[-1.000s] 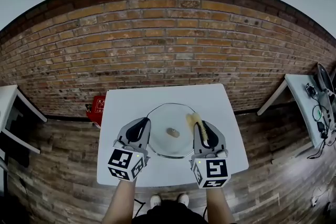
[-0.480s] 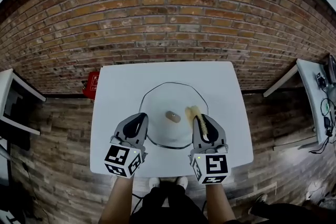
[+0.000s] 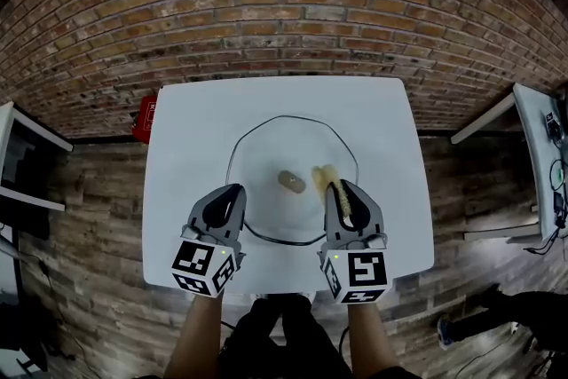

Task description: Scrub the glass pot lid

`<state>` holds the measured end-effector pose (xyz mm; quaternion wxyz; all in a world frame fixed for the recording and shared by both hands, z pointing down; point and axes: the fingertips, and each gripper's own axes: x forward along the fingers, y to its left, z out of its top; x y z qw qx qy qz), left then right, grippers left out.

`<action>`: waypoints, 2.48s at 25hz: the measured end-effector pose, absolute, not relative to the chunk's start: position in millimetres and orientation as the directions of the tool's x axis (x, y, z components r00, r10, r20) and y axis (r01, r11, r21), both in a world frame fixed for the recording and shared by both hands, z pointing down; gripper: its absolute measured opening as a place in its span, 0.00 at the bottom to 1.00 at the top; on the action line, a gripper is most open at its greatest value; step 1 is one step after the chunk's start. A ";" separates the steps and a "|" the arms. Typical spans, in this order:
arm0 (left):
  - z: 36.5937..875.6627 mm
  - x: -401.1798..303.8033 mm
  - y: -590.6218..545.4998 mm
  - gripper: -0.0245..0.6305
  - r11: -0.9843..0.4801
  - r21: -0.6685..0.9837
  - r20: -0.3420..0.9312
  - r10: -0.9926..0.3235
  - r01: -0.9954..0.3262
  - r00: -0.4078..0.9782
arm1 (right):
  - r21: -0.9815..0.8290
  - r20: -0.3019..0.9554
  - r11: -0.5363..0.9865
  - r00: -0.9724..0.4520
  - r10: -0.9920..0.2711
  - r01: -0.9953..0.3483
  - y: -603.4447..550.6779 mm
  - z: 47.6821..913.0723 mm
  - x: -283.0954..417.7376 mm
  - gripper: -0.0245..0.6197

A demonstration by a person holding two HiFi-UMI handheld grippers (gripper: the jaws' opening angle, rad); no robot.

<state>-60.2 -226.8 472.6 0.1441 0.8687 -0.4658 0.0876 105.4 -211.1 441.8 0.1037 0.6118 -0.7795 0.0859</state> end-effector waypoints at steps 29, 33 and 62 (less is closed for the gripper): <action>539.2 -114.8 -245.2 0.29 -0.346 0.407 0.367 -0.786 -0.845 0.498 | -0.007 0.350 0.419 -0.395 -0.850 -0.908 -295.1 467.4 3.0 0.13; 548.3 -113.6 -250.6 0.29 -0.322 0.462 0.374 -0.774 -0.826 0.511 | -0.006 0.352 0.412 -0.388 -0.852 -0.911 -298.7 469.6 6.6 0.13; 571.8 -104.2 -252.1 0.20 -0.299 0.462 0.445 -0.737 -0.835 0.509 | -0.017 0.482 0.487 -0.434 -0.761 -0.873 -318.9 518.4 -20.4 0.13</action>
